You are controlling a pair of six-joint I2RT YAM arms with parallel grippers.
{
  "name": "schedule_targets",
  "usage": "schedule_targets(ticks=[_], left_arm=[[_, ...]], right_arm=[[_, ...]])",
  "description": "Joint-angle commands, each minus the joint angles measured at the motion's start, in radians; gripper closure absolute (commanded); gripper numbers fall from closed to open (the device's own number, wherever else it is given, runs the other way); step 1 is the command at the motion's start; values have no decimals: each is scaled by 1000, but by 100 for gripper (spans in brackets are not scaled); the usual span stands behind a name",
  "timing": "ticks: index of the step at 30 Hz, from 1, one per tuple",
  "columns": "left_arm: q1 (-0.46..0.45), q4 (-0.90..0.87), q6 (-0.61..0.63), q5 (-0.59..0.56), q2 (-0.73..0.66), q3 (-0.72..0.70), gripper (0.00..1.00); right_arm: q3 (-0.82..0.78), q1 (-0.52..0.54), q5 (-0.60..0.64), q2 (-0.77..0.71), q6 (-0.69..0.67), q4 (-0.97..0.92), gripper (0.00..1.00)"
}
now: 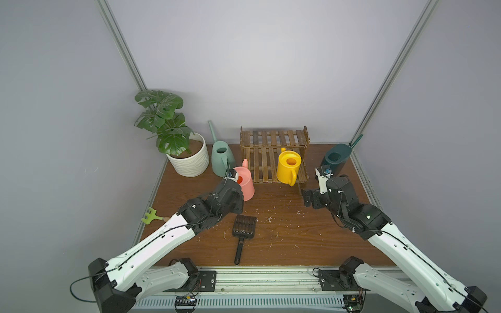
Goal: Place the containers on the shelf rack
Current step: 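Place the container on the shelf.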
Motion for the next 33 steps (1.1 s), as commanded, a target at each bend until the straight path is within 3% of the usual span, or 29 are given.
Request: schedule_targets(ticks=[1, 9, 22, 33], left_arm=[[-47, -1, -27, -83, 32, 78, 92], [-70, 1, -15, -99, 157, 162, 92], [-71, 3, -65, -145, 243, 225, 92], [-71, 2, -105, -102, 316, 253, 92]], right_arm=[[-6, -5, 7, -16, 10, -4, 1], [-15, -4, -2, -13, 9, 10, 1], [-36, -4, -8, -31, -7, 47, 1], [-14, -4, -40, -62, -55, 70, 1]])
